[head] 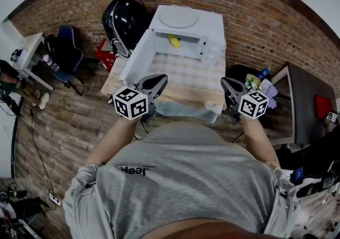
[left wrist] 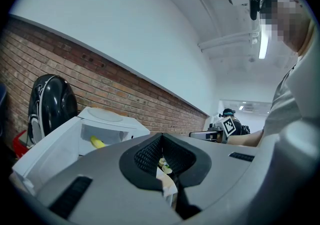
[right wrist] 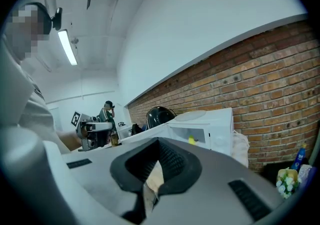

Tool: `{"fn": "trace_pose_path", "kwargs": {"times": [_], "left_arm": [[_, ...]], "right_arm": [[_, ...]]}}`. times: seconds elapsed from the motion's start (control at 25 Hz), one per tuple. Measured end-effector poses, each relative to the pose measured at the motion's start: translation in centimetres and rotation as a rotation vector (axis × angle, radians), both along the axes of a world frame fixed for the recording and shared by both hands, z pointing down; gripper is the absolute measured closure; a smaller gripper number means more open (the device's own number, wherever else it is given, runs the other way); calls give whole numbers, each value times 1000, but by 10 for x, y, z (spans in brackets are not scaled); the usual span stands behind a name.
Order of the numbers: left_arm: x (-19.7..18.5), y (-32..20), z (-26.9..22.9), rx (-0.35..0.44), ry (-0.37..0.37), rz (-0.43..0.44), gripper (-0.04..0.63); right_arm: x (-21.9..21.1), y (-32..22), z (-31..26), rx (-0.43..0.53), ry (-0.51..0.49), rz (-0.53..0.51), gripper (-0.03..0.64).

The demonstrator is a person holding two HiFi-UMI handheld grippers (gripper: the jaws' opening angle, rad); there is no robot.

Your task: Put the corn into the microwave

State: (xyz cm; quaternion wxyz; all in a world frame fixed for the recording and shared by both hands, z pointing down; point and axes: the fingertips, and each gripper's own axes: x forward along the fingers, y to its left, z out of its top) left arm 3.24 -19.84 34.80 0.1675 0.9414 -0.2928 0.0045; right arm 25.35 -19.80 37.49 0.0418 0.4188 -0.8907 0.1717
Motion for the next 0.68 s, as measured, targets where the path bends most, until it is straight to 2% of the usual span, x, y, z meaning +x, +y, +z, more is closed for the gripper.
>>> {"fn": "trace_pose_path", "kwargs": {"times": [0.68], "left_arm": [[5, -1, 1, -2, 0, 4, 577]], "right_arm": [[5, -1, 4, 4, 11, -6, 600]]}}
